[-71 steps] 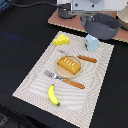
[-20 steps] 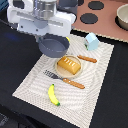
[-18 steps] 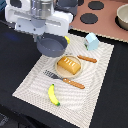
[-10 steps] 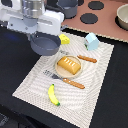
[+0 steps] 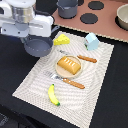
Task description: Interact with the objects in diverse but meaningful ways.
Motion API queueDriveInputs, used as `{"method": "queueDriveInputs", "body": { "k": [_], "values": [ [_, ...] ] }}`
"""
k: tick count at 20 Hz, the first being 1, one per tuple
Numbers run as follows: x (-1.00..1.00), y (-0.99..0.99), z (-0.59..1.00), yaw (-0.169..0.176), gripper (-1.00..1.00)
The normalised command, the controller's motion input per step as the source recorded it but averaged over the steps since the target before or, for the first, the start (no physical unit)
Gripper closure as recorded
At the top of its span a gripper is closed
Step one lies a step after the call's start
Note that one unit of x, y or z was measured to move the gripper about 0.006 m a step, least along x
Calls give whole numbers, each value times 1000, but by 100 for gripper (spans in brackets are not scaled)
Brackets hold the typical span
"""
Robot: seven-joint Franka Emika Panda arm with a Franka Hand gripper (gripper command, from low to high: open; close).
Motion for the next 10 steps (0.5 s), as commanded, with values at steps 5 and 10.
{"method": "queueDriveInputs", "body": {
  "k": [5, 10],
  "values": [
    [-19, -150, 71, 91, 100],
    [178, -357, 103, 8, 100]
  ]
}}
